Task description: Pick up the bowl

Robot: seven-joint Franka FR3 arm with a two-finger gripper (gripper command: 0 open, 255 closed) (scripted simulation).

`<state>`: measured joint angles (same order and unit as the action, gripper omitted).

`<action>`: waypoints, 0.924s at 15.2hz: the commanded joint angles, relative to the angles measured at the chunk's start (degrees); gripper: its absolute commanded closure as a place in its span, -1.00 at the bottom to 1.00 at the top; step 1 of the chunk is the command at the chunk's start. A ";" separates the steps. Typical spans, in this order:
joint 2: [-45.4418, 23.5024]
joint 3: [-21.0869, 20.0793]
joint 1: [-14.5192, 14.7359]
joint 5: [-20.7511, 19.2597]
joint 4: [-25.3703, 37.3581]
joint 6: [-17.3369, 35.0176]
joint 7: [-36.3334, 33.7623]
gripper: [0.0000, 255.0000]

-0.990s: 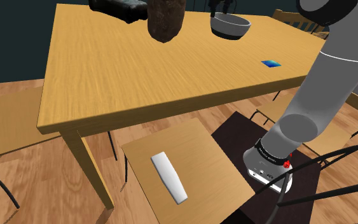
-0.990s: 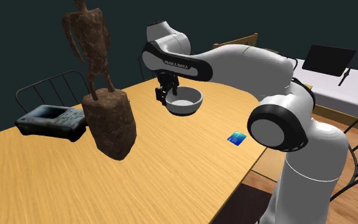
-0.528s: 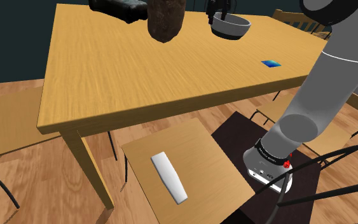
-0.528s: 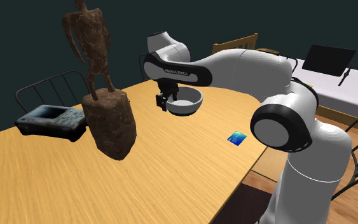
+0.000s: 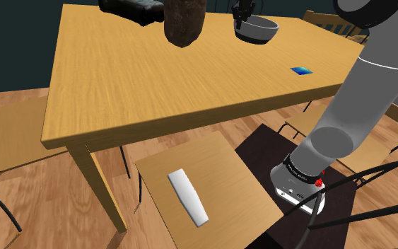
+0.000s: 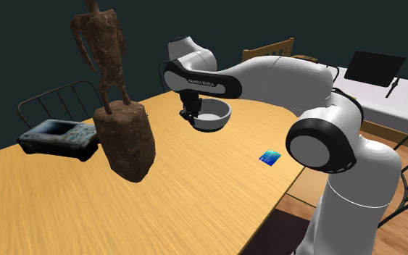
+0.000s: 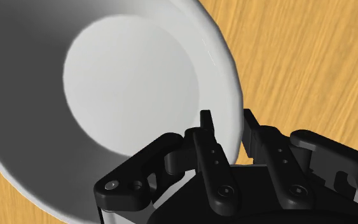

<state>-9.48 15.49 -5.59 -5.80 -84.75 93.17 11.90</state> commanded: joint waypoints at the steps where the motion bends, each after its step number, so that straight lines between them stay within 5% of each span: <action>1: -0.04 0.02 -0.02 0.00 -0.03 0.00 0.00 1.00; 14: -3.58 0.27 -0.72 0.95 14.22 -10.69 1.74 1.00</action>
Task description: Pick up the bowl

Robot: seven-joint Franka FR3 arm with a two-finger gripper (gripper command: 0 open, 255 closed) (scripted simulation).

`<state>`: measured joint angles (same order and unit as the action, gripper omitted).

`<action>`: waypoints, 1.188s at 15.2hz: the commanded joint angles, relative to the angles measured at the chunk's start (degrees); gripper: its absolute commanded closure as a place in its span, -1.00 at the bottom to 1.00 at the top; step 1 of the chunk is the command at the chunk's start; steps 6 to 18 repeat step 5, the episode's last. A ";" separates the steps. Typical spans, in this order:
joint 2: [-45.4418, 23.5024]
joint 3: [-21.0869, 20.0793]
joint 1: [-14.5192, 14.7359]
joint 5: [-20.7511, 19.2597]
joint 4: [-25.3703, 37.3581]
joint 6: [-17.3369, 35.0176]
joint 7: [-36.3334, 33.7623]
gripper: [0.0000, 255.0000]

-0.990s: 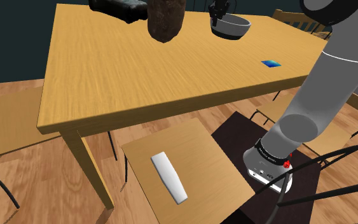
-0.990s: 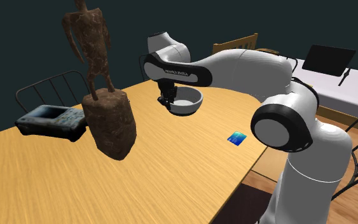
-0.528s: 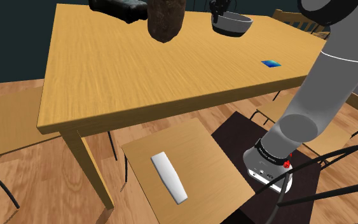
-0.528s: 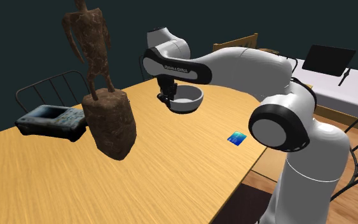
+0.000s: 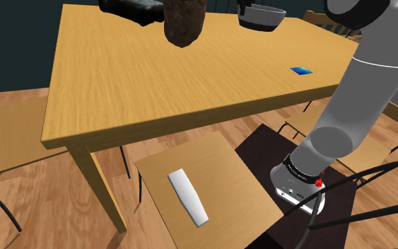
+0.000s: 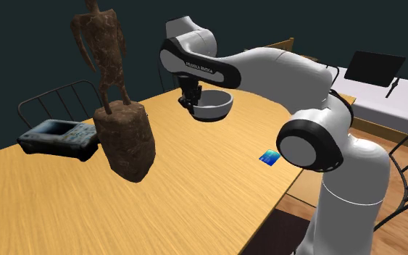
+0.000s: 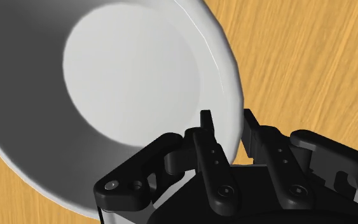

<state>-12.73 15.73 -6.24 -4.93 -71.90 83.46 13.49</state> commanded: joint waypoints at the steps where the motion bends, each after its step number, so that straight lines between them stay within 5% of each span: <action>1: -0.79 0.06 -0.18 0.19 2.82 -1.96 0.33 1.00; 18: -1.90 0.14 -0.45 0.48 6.13 -4.16 0.74 1.00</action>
